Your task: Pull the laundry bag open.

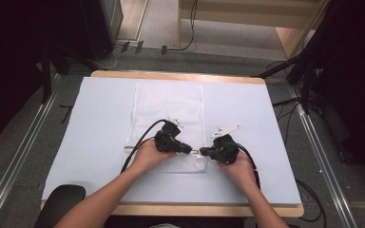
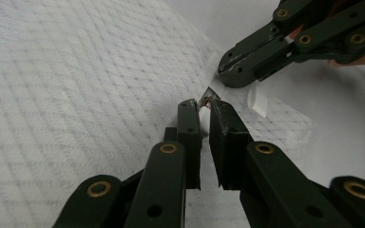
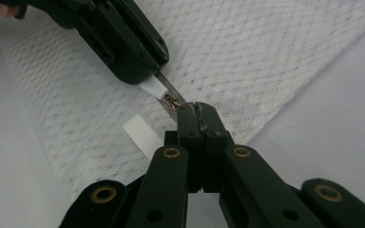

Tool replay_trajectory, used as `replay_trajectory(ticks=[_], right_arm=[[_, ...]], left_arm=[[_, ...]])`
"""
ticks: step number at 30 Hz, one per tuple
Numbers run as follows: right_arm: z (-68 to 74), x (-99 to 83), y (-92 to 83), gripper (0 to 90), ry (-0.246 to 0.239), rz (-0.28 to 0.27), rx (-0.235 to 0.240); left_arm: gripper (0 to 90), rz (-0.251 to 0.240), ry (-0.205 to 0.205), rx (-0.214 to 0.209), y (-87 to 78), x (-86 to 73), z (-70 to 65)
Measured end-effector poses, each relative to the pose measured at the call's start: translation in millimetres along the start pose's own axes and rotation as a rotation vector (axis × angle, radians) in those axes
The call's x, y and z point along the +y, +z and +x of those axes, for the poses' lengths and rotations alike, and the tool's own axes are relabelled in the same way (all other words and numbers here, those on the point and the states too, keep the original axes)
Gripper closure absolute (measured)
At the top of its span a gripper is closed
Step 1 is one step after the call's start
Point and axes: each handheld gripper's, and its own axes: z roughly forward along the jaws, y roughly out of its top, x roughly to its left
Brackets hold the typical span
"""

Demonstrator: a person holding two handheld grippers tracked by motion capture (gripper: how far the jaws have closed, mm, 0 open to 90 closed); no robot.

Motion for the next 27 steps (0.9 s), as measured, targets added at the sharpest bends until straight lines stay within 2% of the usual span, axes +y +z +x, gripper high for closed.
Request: replay_trajectory(ticks=[4, 6, 9, 13, 15, 19, 20, 23, 27], right_arm=[[0.1, -0.7, 0.0, 90.0, -0.008, -0.004, -0.002], [0.5, -1.1, -0.3, 90.0, -0.006, -0.005, -0.004], [1.8, -1.5, -0.4, 90.0, -0.010, -0.006, -0.012], [2.0, -2.1, -0.3, 90.0, -0.027, -0.010, -0.016], [2.4, -2.6, -0.1, 90.0, -0.035, -0.012, -0.017], [3.3, -3.5, -0.3, 90.0, -0.056, -0.014, -0.027], [3.0, -3.7, -0.4, 90.0, -0.056, -0.015, -0.026], [1.8, -3.7, -0.5, 90.0, -0.054, -0.016, -0.017], [1.9, -3.4, -0.4, 90.0, -0.058, -0.013, -0.015]], left_arm=[[81.7, 0.002, 0.012, -0.003, 6.1, 1.6, -4.7], [83.3, 0.002, 0.027, 0.009, 7.3, 1.8, -5.3], [87.7, -0.001, 0.018, -0.007, 7.8, 1.2, -4.7], [88.2, 0.012, -0.003, -0.026, 5.2, 2.0, -2.8], [88.3, 0.019, -0.015, -0.035, -0.1, 2.1, 0.2], [88.3, 0.045, -0.035, -0.028, -17.3, -2.6, 7.0], [88.2, 0.051, -0.044, -0.040, -22.5, -4.3, 9.1], [88.2, 0.070, -0.059, -0.033, -38.3, -10.8, 15.3], [88.1, 0.068, -0.088, -0.020, -59.4, -26.7, 24.3]])
